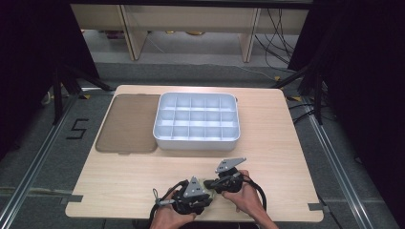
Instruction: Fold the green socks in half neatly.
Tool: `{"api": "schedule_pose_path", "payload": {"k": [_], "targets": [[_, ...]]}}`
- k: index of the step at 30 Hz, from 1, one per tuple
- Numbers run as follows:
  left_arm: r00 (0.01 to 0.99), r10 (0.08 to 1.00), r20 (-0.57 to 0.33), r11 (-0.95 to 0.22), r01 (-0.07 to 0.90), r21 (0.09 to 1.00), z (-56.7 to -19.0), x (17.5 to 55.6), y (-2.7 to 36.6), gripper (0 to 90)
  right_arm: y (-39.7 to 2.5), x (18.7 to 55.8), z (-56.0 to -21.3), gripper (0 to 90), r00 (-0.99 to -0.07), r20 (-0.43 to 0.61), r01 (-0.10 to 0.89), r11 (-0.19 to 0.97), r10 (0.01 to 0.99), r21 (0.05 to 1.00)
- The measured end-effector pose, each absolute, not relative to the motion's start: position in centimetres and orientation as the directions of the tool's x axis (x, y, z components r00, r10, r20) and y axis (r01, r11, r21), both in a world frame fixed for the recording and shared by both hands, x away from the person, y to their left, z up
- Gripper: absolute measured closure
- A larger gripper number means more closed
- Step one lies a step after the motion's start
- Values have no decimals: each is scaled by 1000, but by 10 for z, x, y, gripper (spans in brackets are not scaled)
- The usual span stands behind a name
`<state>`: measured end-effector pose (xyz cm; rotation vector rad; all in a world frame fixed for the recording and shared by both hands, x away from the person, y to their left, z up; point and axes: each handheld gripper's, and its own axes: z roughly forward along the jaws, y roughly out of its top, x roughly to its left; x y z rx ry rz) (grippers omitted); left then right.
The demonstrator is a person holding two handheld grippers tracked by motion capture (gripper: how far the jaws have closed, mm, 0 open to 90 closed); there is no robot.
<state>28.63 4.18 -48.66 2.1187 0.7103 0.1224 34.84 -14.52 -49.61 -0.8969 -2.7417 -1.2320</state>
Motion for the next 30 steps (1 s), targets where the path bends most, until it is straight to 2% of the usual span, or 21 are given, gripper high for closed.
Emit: {"api": "schedule_pose_path", "payload": {"k": [5, 13, 17, 22, 25, 26, 29, 30], "targets": [[805, 551, -221, -405, 489, 772, -480, 288, 53, 823, -146, 349, -497, 897, -838, 224, 498, 528, 498, 687], [838, 515, -182, -521, 475, 709, -502, 292, 39, 881, -146, 348, -496, 897, -836, 228, 502, 528, 500, 685], [852, 502, -149, -553, 448, 703, -501, 292, 42, 884, -146, 347, -496, 897, -839, 216, 493, 533, 499, 687], [836, 519, -176, -530, 477, 702, -502, 291, 45, 889, -148, 345, -495, 896, -839, 219, 496, 536, 498, 683], [848, 510, -147, -553, 453, 699, -500, 295, 49, 888, -150, 346, -495, 896, -839, 219, 497, 535, 499, 683], [828, 533, -174, -518, 482, 707, -502, 293, 49, 888, -150, 346, -495, 896, -838, 215, 495, 534, 501, 686], [840, 519, -156, -541, 465, 701, -501, 297, 55, 887, -152, 345, -494, 896, -838, 221, 499, 534, 500, 683], [825, 535, -180, -510, 485, 710, -502, 297, 54, 887, -153, 345, -495, 896, -843, 211, 489, 540, 495, 685]]}}
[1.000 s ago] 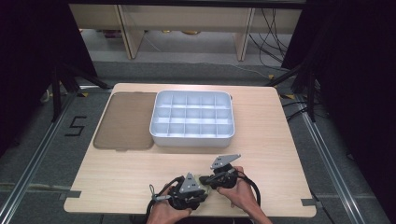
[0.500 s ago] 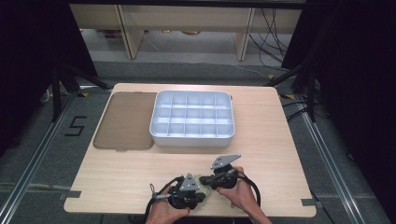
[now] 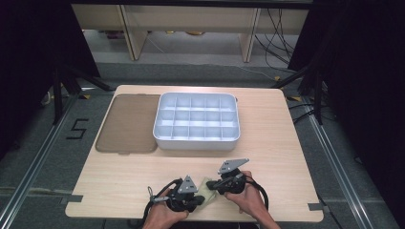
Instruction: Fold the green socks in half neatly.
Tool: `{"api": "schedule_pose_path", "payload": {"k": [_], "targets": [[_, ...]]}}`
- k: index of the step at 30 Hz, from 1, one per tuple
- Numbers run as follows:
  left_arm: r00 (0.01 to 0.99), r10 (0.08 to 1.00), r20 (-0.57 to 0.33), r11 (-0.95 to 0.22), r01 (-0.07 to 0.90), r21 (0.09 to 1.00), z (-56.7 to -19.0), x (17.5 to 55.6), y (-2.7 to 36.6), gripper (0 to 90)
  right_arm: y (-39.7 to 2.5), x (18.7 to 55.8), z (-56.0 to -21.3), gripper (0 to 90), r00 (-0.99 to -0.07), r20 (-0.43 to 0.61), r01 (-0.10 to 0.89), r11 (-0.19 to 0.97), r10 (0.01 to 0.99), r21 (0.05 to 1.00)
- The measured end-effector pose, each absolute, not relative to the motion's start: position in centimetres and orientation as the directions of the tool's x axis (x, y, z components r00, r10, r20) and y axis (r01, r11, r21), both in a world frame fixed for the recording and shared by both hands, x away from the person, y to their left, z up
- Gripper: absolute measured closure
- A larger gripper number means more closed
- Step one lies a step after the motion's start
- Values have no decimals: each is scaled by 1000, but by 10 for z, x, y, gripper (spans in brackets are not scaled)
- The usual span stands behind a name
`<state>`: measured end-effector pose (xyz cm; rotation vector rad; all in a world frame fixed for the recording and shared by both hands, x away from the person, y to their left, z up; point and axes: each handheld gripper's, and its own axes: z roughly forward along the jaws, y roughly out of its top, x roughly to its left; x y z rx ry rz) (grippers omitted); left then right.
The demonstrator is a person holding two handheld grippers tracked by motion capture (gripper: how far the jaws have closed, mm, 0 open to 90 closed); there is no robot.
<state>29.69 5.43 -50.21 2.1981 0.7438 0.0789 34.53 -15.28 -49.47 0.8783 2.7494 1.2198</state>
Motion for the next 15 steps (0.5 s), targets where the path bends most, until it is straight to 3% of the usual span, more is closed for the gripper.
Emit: {"api": "schedule_pose_path", "payload": {"k": [15], "targets": [[826, 538, -166, -525, 483, 701, -502, 301, 60, 880, -158, 337, -490, 830, -843, 189, 480, 544, 504, 688]]}}
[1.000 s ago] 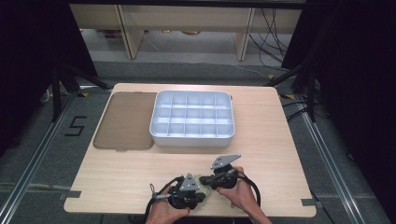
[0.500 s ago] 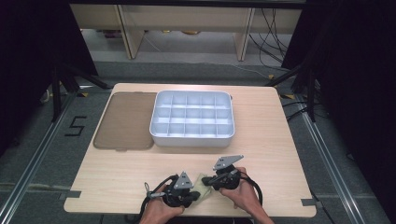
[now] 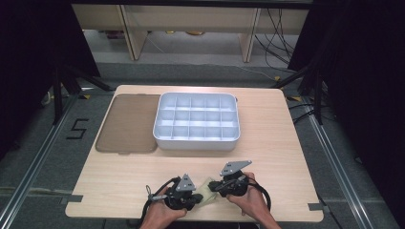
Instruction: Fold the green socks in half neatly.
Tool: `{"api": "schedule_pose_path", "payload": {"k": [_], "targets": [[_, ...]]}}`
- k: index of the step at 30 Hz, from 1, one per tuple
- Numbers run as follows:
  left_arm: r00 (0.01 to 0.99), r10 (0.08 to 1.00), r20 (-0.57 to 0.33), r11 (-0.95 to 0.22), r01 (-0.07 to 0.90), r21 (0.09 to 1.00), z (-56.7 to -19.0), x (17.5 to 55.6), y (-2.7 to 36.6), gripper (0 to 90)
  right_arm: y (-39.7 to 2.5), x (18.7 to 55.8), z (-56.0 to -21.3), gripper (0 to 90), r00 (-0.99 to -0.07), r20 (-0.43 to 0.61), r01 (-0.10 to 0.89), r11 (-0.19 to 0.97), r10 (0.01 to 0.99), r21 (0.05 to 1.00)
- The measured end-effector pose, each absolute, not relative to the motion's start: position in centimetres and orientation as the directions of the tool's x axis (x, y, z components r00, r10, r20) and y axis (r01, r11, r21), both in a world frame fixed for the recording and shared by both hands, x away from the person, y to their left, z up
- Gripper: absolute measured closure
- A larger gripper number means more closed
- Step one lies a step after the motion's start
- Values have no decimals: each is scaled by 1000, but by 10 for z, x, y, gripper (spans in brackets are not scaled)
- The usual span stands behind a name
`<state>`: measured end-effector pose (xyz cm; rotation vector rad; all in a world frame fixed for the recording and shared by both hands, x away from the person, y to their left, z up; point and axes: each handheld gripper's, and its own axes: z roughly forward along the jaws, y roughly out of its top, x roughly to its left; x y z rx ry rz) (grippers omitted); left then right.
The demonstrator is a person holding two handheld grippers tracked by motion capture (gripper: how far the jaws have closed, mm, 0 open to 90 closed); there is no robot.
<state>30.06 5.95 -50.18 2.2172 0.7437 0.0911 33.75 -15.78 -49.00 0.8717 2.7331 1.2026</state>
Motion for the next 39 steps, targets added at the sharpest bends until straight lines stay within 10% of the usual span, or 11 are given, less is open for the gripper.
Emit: {"api": "schedule_pose_path", "payload": {"k": [23, 39], "targets": [[829, 536, -159, -535, 480, 696, -502, 300, 58, 874, -151, 349, -495, 426, -774, 246, 585, 509, 583, 631], [825, 541, -160, -535, 485, 692, -502, 299, 58, 873, -146, 352, -503, 467, -779, 253, 589, 533, 573, 608]]}}
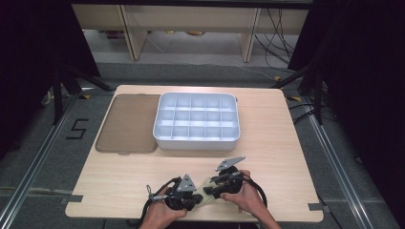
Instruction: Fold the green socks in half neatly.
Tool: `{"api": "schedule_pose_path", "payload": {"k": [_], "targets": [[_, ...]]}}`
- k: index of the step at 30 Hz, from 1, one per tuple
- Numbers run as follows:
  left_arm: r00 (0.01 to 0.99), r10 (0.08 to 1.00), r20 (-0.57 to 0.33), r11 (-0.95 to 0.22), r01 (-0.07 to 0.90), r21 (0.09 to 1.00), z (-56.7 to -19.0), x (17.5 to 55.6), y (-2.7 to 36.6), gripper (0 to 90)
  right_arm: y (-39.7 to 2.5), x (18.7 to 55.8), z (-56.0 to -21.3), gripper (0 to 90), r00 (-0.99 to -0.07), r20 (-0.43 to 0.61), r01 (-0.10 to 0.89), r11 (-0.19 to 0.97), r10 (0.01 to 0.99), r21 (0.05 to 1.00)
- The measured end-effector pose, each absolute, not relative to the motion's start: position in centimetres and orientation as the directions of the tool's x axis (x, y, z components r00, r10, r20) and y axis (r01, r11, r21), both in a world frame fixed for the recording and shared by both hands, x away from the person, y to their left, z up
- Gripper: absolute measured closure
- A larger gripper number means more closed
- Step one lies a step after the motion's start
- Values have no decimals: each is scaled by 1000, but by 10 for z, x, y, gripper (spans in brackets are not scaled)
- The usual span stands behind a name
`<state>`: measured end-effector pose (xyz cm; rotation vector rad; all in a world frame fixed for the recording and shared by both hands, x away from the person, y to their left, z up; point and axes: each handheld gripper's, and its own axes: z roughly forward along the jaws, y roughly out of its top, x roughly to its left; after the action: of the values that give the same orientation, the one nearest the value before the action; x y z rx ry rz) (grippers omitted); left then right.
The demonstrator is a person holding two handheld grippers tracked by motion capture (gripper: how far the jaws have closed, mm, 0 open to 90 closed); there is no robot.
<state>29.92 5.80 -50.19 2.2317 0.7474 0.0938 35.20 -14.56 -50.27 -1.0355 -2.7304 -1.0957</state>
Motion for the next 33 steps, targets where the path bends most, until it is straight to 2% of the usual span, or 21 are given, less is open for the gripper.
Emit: {"api": "schedule_pose_path", "payload": {"k": [2, 9, 11, 12, 14, 16, 19, 21, 26, 27, 29, 33], "targets": [[826, 541, -159, -535, 484, 692, -502, 299, 58, 872, -145, 352, -502, 539, -774, 283, 605, 529, 567, 595], [832, 532, -158, -535, 475, 698, -501, 299, 58, 846, -146, 352, -503, 623, -772, 310, 614, 523, 555, 592], [835, 532, -141, -548, 467, 694, -498, 298, 60, 813, -146, 352, -504, 645, -770, 337, 620, 515, 541, 592], [826, 540, -162, -530, 483, 697, -498, 297, 60, 796, -146, 352, -504, 653, -771, 332, 619, 514, 544, 594], [828, 540, -154, -528, 475, 703, -494, 298, 65, 728, -146, 351, -504, 676, -763, 329, 625, 505, 557, 595], [819, 551, -160, -516, 485, 706, -492, 297, 71, 709, -147, 352, -504, 682, -761, 333, 627, 502, 556, 596], [800, 577, -167, -491, 503, 712, -491, 295, 83, 627, -147, 351, -504, 700, -760, 336, 628, 495, 556, 601], [787, 588, -187, -461, 516, 722, -490, 292, 91, 535, -147, 349, -505, 706, -755, 338, 630, 480, 562, 610], [754, 629, -187, -442, 545, 712, -491, 283, 112, 466, -148, 349, -505, 722, -753, 345, 632, 472, 560, 615], [740, 645, -192, -429, 558, 711, -492, 280, 119, 428, -148, 349, -504, 725, -766, 335, 616, 475, 549, 629], [731, 652, -201, -413, 565, 714, -493, 278, 121, 417, -149, 349, -504, 727, -763, 337, 619, 473, 551, 627], [723, 674, -153, -441, 559, 702, -496, 279, 130, 365, -150, 350, -503, 730, -767, 354, 618, 468, 535, 631]]}}
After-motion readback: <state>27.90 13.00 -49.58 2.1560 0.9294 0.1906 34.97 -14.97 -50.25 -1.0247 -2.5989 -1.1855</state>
